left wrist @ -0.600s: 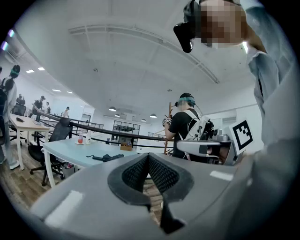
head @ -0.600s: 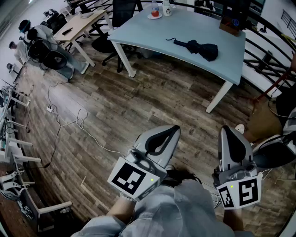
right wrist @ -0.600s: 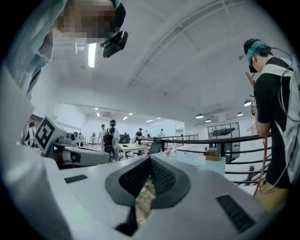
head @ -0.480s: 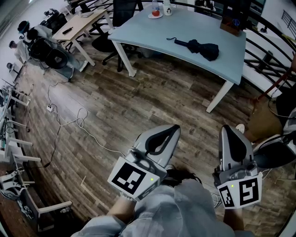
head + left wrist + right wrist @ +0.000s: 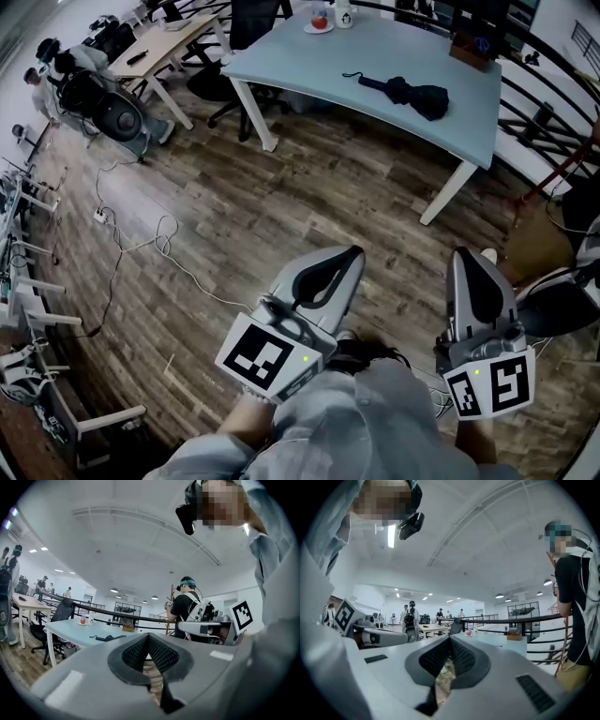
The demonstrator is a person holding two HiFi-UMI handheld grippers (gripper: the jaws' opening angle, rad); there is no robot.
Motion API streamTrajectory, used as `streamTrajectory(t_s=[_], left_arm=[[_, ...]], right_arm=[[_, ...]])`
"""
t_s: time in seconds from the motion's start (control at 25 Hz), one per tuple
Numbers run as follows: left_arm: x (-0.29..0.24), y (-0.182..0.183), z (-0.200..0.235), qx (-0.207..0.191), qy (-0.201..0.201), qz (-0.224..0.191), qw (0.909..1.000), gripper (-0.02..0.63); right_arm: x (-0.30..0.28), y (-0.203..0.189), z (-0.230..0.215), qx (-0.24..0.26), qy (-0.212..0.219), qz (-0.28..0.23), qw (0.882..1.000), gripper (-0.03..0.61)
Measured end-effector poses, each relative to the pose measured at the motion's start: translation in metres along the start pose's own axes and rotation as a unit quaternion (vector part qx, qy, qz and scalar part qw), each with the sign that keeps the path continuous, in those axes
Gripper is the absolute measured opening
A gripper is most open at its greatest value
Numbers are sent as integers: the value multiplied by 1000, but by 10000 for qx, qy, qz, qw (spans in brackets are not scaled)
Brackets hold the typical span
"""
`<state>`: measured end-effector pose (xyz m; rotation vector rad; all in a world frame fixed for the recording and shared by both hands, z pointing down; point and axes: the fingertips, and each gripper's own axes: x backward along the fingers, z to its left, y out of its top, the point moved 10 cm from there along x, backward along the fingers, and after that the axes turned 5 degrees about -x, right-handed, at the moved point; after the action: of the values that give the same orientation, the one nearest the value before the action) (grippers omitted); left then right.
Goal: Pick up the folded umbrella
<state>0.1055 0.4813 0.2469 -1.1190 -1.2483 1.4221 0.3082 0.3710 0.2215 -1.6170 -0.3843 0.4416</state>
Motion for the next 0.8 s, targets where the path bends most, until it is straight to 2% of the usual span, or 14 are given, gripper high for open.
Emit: streamTrajectory(t_s=[0.48,0.8], left_arm=[[27,-3,15,-111,95,-99,9998,4],[29,-4,17,-141,325,-71,9993,3]], right_arm=[[-1,-4,26,137,-63,-1,9999,0],[-8,-7,17,79,68,49,9999,0]])
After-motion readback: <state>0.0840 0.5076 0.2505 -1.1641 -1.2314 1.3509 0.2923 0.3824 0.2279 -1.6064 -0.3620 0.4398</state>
